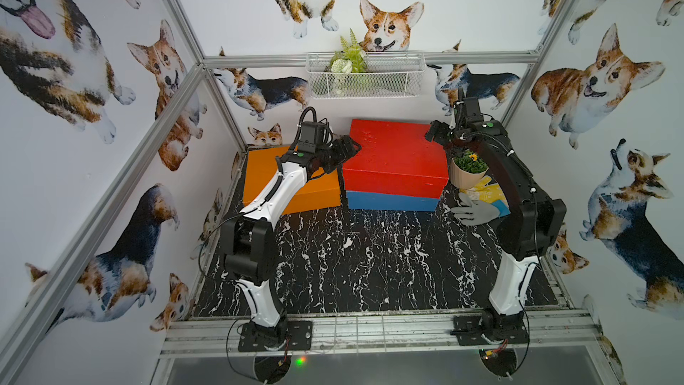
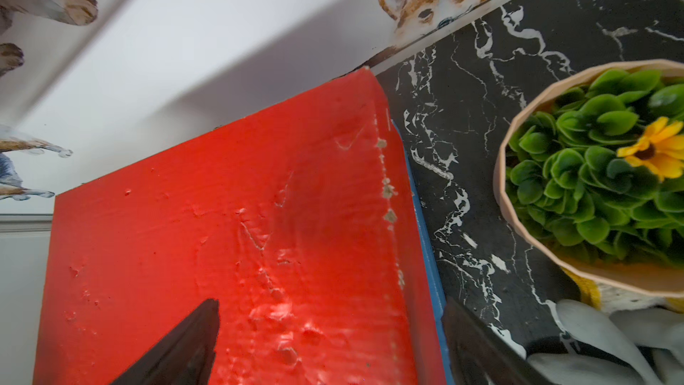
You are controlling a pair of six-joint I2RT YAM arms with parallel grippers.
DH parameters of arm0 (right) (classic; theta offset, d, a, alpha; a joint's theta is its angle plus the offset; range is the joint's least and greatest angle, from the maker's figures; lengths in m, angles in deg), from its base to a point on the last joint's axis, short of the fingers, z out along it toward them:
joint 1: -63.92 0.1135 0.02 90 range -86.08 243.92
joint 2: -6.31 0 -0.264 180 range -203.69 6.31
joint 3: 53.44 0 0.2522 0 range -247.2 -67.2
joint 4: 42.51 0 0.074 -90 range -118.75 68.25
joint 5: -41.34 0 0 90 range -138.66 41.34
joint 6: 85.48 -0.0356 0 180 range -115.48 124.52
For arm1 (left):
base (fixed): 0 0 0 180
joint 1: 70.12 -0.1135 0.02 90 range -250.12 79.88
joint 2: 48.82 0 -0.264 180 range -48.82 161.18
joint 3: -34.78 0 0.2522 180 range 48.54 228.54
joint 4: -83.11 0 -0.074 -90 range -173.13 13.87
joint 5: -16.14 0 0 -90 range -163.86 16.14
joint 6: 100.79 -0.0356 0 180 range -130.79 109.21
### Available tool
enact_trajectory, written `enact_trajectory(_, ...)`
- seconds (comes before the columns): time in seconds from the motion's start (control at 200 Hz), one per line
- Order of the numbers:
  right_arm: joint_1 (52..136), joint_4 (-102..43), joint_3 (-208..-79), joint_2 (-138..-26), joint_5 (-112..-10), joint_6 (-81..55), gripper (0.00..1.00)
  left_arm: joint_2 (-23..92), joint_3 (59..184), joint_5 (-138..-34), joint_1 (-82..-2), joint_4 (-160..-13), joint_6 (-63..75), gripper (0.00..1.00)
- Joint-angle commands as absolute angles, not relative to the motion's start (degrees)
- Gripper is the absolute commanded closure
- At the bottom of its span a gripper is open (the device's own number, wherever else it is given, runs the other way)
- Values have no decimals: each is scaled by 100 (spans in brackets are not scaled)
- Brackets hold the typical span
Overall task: Stack the shoeboxes
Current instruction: Adjust the shoebox.
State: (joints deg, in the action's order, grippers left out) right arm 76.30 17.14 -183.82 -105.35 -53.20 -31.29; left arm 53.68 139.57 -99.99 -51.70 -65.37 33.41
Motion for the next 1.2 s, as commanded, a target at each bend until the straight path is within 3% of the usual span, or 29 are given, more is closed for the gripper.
enact_trajectory(0.0,7631,1520,-18498,-10654,-5449,-3253,5,5261,13846,-10156,-5090,-6940,3469,0)
enact_trajectory(0.25,7631,1835,-19188,-11184,-5459,-3186,8,5281,13773,-10207,-4904,-7008,3500,0)
enact_trajectory(0.42,7632,1979,-19353,-11227,-5286,-3113,7,5252,13937,-9693,-4979,-6453,3254,0)
enact_trajectory(0.881,7719,2636,-19817,-10480,-4310,-2823,1,4527,13735,-9982,-6078,-6273,3265,0)
enact_trajectory(1.036,8536,2532,-19380,-9743,-3599,-2651,0,3863,13141,-10168,-7004,-6353,3407,0)
enact_trajectory(1.191,10092,1845,-18387,-8958,-2894,-2661,1,3078,12351,-10281,-8088,-6406,3357,0)
